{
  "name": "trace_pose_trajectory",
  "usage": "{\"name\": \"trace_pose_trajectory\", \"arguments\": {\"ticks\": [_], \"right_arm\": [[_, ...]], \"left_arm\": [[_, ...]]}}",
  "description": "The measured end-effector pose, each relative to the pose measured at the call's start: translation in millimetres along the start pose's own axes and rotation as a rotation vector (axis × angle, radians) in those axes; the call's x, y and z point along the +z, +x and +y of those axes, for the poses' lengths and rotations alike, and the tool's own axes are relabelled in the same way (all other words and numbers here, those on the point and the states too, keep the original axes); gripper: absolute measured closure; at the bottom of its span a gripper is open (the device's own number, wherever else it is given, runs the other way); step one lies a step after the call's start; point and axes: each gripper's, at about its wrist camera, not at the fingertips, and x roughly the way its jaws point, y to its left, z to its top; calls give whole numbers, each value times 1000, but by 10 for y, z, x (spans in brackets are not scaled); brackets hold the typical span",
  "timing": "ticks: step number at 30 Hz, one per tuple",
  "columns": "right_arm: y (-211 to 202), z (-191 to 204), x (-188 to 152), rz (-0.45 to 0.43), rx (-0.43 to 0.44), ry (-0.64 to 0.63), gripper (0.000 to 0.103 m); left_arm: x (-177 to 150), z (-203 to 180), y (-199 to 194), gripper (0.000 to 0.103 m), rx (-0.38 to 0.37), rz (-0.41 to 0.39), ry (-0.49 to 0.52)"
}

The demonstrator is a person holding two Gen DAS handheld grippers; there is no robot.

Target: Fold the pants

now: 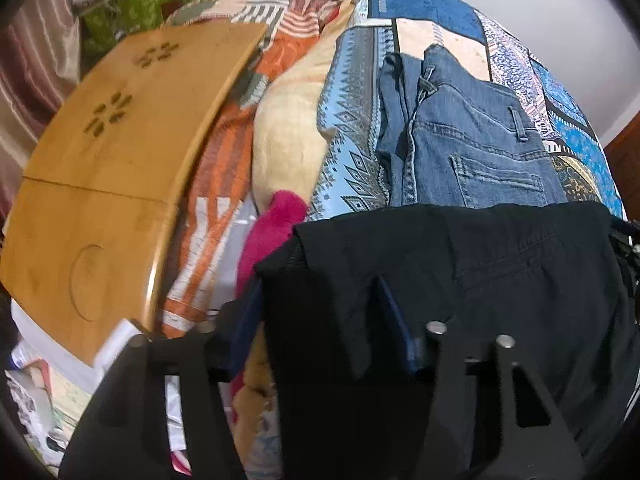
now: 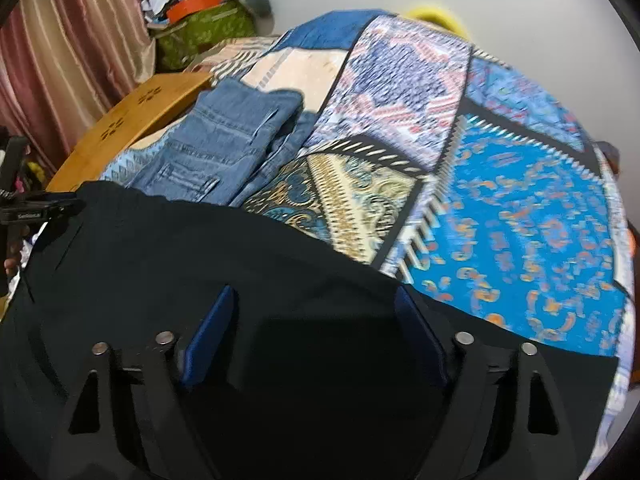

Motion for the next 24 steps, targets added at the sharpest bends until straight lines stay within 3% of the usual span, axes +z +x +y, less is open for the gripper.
{"name": "trace_pose_trajectory", "arguments": {"ticks": [2, 4, 7, 9, 12, 18, 24], "right_arm": [[5, 8, -7, -6, -7, -4, 27], [-1, -17, -11, -13, -33, -5, 39], [-59, -51, -33, -27, -50, 1, 67], [-91, -77, -37, -31, -37, 11, 91], [-151, -43, -60, -35, -38, 20, 99], [-537, 103, -169, -126, -105, 14, 102], [-1115, 158, -305, -221, -85, 59, 103]], "left_arm": [[22, -16, 9, 57, 10, -11, -15], [35, -33, -17, 67, 20, -28, -21], [38, -95, -71, 77, 47, -49, -5], [24, -130, -125, 82, 61, -68, 8], [11, -181, -286, 89, 60, -107, 26], [-52, -283, -745, 92, 59, -191, 86], [-270, -359, -1287, 94, 4, -250, 141]]}}
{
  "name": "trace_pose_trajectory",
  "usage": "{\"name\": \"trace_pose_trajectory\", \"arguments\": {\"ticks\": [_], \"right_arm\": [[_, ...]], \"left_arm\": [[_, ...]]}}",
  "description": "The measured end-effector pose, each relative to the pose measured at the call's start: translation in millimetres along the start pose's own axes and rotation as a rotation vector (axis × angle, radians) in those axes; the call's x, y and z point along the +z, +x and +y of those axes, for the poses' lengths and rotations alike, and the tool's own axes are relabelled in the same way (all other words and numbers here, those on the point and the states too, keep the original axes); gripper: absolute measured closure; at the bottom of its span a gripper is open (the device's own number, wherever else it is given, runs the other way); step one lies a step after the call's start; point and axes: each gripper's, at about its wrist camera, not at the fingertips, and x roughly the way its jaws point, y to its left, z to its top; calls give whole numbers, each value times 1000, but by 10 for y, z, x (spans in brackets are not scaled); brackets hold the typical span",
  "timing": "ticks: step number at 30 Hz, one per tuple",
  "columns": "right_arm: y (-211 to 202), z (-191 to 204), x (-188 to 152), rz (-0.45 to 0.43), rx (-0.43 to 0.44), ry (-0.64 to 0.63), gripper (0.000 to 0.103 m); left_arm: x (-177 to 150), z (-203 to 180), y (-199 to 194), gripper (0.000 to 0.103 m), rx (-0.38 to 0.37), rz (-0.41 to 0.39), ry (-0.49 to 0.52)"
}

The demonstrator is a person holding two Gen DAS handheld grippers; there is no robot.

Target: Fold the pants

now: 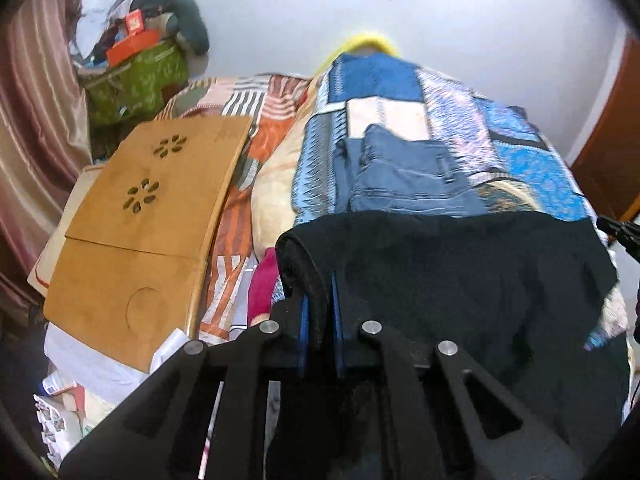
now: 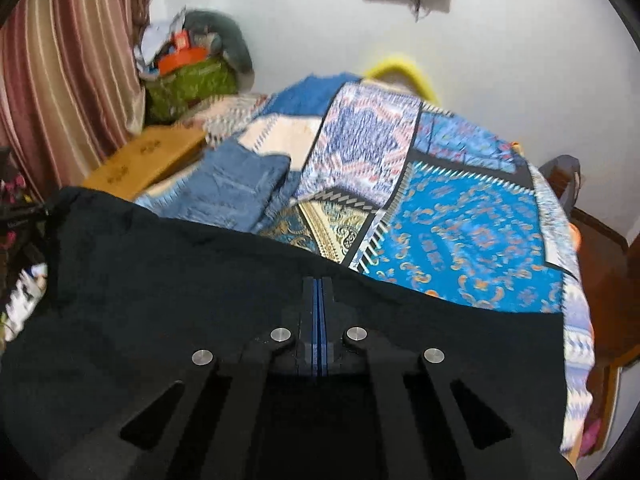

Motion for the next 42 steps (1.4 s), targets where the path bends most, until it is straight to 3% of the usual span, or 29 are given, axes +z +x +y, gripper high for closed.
{"name": "trace_pose_trajectory", "arguments": {"ticks": [4, 5, 8, 9, 20, 22, 25, 26, 28, 33, 42], "right_arm": [[-111, 40, 42, 29, -16, -17, 101], [-69, 32, 68, 50, -17, -16, 94], [47, 8, 73, 60, -9, 1, 51], [94, 7, 70, 49, -6, -4, 48], [1273, -142, 108, 222, 31, -101, 48], [1265, -209, 98, 193, 72, -60, 50], [1208, -251, 76, 183, 107, -32, 72], [1176, -247, 66, 183, 119, -29, 84], [1121, -185, 50, 188, 125, -33, 96], [780, 32, 8, 124, 47, -97, 99], [-215, 129, -18, -8, 67, -25, 99]], "left_arm": [[-57, -115, -210, 94, -9, -11, 38], [-63, -145, -226, 94, -4, -11, 46], [-70, -214, -209, 94, 5, -11, 58], [-64, -223, -184, 94, 5, -12, 58], [24, -97, 258, 94, 8, 24, 46], [35, -65, 351, 94, 12, 35, 39], [39, -34, 445, 94, 9, 43, 24], [40, -32, 460, 94, 7, 45, 20], [41, -33, 459, 94, 2, 46, 10], [28, -86, 210, 94, -11, 18, 25], [-181, -244, -544, 95, -28, -18, 75]]}}
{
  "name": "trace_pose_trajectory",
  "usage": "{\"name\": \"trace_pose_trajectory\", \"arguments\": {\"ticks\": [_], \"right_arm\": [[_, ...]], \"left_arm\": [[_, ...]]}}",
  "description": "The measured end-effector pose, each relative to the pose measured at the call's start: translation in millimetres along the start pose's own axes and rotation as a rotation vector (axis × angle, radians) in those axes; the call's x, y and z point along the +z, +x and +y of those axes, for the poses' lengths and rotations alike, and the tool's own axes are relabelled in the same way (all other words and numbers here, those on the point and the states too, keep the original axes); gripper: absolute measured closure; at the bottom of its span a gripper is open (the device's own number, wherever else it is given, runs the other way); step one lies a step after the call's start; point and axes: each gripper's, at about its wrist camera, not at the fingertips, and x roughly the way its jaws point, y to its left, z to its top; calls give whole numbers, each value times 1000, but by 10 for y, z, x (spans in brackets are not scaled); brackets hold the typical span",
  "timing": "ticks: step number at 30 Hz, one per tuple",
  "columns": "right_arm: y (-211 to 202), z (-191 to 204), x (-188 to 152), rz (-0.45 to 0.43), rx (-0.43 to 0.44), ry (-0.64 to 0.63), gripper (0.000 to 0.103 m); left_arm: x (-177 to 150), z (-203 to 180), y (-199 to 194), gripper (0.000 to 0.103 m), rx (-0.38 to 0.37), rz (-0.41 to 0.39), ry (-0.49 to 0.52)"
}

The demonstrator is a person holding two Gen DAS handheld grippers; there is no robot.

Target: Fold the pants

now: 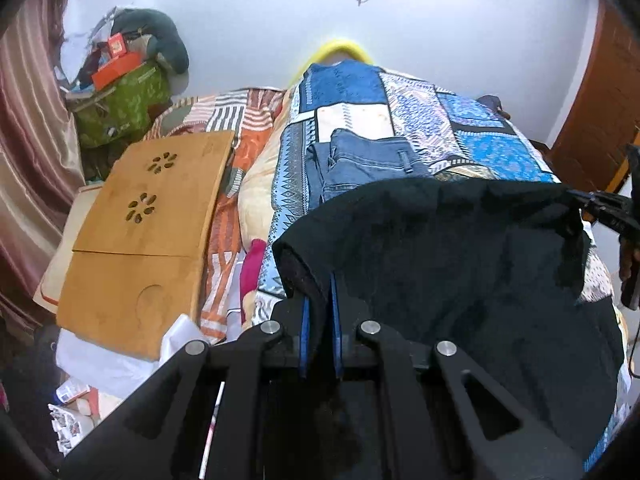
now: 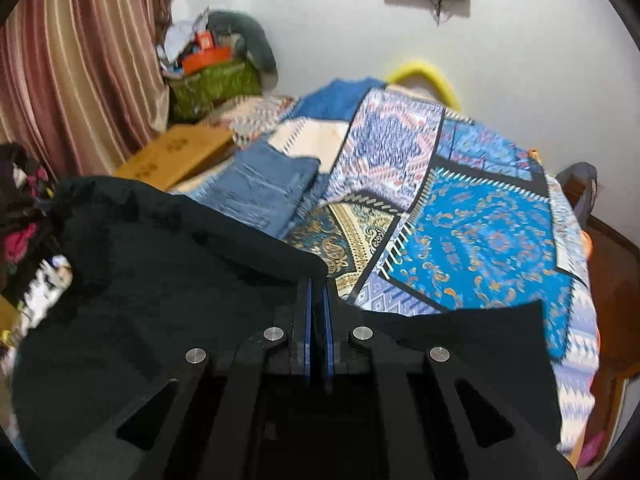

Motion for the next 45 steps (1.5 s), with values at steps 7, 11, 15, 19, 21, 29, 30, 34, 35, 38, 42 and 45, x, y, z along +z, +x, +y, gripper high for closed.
{"name": "trace_pose_trajectory", "arguments": {"ticks": [7, 11, 15, 19, 21, 29, 30, 34, 35, 38, 42, 45], "right_arm": [[-610, 322, -286, -37, 37, 14, 99], [-857, 560, -585, -37, 76, 36, 99], [-982, 769, -895, -23, 89, 45, 99], [-1108, 957, -1218, -6, 111, 72, 99], [-1141, 1029, -1352, 8, 114, 73, 99], [-1108, 1044, -1722, 42, 104, 158, 99], [-1117, 1087, -1762, 47, 100, 153, 98], [-1080, 1167, -1850, 91, 70, 123, 96], [-1095, 1166, -1851, 92, 61, 116, 96], [-1195, 1132, -1841, 104, 65, 125, 91], [-1393, 1038, -1745, 54, 30, 149, 73], [-1520, 936, -1595, 5, -19, 148, 71]], "left_arm": [[-315, 62, -496, 94, -7, -22, -23], [-560, 184, -697, 94, -6, -14, -55], [-861, 313, -864, 94, -3, 3, -91], [-1201, 366, -966, 94, 0, 19, -100], [-1359, 373, -969, 95, 2, 33, -103], [-2008, 468, -687, 103, 14, 165, -158], [-2073, 480, -641, 103, 26, 183, -159], [-2141, 498, -654, 103, 35, 191, -161], [-2125, 501, -685, 102, 41, 186, -159], [-1993, 515, -847, 100, 70, 143, -153], [-1777, 498, -1002, 85, 100, 88, -140], [-1617, 417, -1034, 76, 113, 59, -116]]}}
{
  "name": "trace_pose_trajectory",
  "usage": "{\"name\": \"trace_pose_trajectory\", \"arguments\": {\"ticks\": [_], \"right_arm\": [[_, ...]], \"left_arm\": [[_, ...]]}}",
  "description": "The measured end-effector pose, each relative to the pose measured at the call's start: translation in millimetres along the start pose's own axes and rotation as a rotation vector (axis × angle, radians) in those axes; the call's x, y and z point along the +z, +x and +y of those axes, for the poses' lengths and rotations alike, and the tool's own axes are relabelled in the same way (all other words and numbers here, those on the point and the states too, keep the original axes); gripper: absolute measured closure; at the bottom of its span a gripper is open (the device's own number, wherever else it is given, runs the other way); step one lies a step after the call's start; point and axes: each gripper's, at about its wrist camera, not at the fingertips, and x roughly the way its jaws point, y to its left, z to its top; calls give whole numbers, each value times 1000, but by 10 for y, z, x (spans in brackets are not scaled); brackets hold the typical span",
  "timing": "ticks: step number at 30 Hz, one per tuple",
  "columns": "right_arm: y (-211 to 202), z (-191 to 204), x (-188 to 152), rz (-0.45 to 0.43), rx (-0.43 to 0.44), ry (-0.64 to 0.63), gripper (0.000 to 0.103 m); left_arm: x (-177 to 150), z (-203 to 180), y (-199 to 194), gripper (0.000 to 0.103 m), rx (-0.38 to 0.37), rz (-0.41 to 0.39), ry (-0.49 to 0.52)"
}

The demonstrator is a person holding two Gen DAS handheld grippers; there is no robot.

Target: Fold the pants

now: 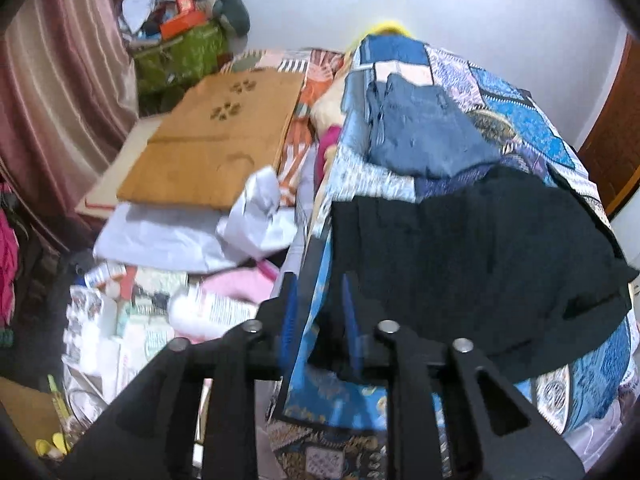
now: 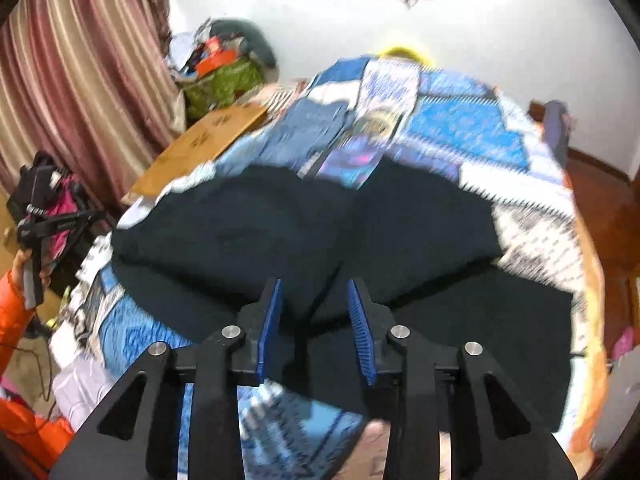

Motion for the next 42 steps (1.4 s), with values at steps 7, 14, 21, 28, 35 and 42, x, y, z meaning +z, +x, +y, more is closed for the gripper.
{"name": "trace_pose_trajectory", "arguments": {"ticks": [7, 14, 21, 28, 35, 42], "right_arm": [[170, -213, 439, -17, -64, -14, 57], [816, -450, 790, 80, -50, 33, 56], [1538, -692, 1028, 181, -36, 58, 56], [2141, -763, 1038, 326, -2, 35, 55], [2020, -824, 1017, 273, -8, 28, 94], [1483, -847, 1026, 148, -35, 52, 97]], "left_arm": [[407, -413, 78, 54, -54, -30, 25], [767, -855, 273, 26, -74, -55, 67], [1000, -1192, 620, 22, -83, -36, 112], [1000, -1454, 971, 22, -78, 11, 190], [944, -1638, 1050, 22, -83, 33, 227], [946, -1714, 842, 22, -98, 30, 222]]}}
